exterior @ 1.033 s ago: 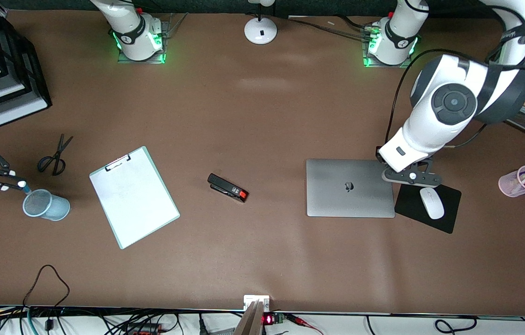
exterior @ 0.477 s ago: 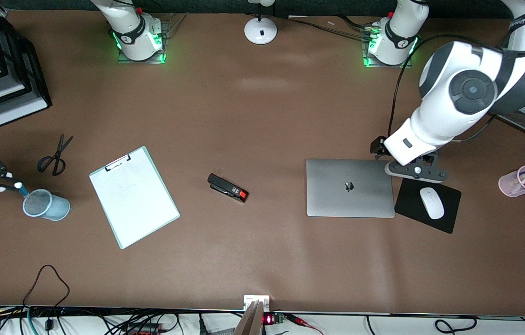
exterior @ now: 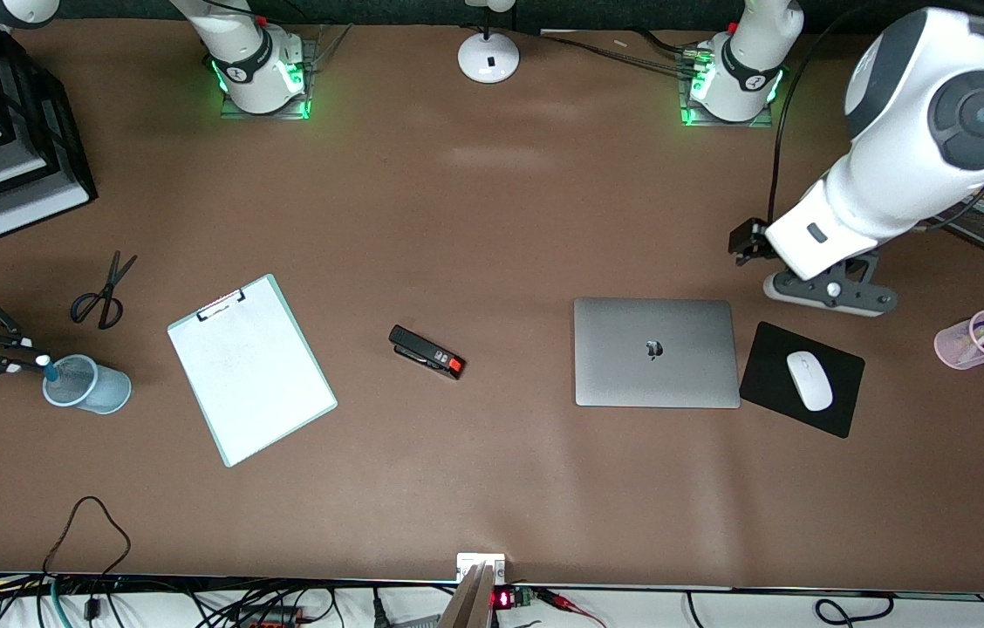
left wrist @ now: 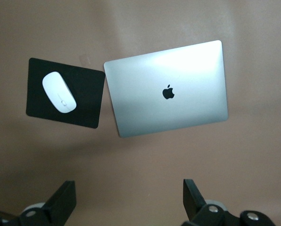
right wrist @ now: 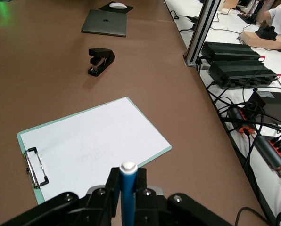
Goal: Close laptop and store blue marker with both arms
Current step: 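Press the laptop lid shut with the left gripper, then lift away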
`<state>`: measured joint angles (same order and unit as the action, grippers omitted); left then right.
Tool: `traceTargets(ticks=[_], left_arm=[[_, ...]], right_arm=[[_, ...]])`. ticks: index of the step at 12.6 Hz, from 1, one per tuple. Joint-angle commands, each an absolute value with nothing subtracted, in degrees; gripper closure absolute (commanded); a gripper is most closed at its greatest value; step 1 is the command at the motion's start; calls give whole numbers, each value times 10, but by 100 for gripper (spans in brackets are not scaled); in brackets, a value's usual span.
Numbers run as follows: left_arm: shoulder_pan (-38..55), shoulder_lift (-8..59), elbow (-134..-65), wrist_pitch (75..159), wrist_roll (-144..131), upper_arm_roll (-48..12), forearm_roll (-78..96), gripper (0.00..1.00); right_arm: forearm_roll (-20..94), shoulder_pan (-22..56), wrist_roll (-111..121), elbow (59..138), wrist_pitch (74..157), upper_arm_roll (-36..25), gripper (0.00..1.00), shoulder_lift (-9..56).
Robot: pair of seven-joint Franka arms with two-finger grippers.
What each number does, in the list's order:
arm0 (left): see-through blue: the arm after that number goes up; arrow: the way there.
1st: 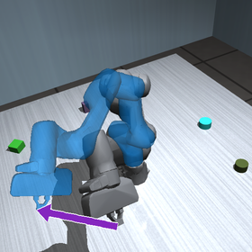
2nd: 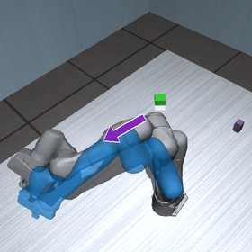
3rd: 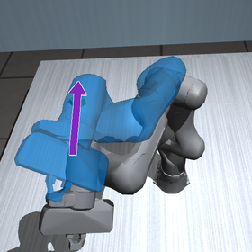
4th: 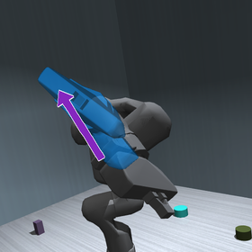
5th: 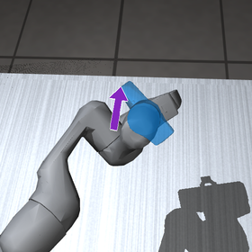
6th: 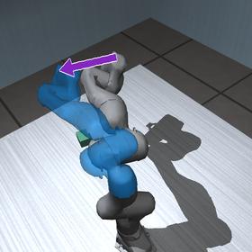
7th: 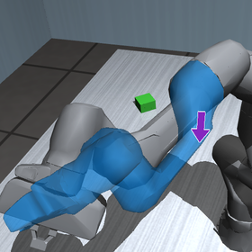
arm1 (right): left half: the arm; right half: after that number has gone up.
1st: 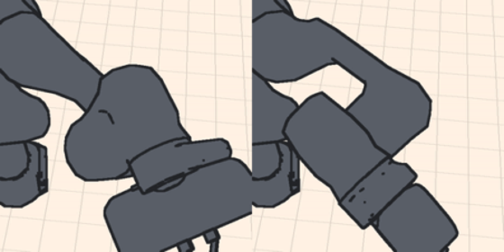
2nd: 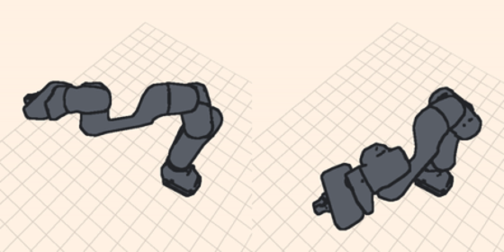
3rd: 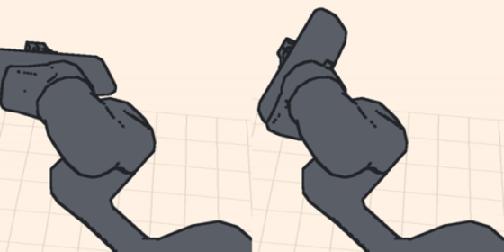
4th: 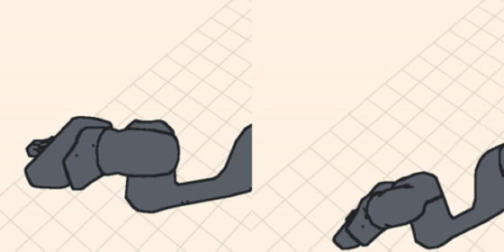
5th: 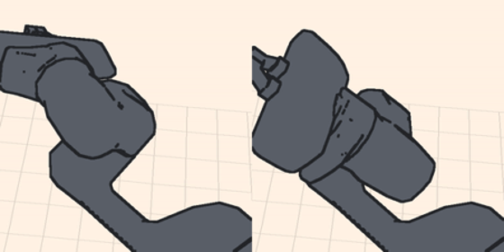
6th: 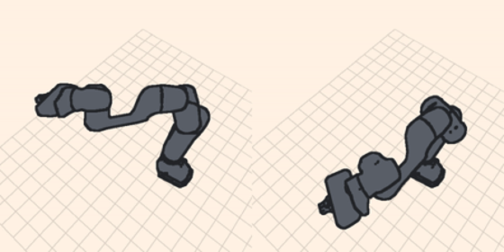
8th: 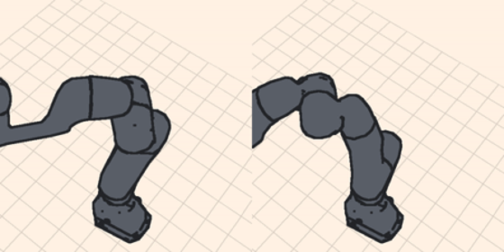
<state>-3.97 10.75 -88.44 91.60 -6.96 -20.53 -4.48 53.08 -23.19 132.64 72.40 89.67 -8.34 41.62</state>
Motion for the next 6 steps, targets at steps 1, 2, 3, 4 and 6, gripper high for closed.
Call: traceTargets(ticks=[1,2,3,4,6], left_arm=[[-51,84,-865,873,-47,-209,-33,0],[-54,82,-863,859,-29,-207,-33,0],[-66,75,-862,859,-9,-205,-31,0],[-79,60,-865,860,6,-204,-17,0],[-68,33,-884,863,27,-154,10,0]], right_arm=[[543,-244,1351,705,888,-76,100,431],[543,-244,1358,704,889,-76,100,438],[543,-244,1366,704,889,-76,100,443],[543,-245,1374,704,890,-76,100,446],[543,-248,1396,704,890,-76,100,450]])
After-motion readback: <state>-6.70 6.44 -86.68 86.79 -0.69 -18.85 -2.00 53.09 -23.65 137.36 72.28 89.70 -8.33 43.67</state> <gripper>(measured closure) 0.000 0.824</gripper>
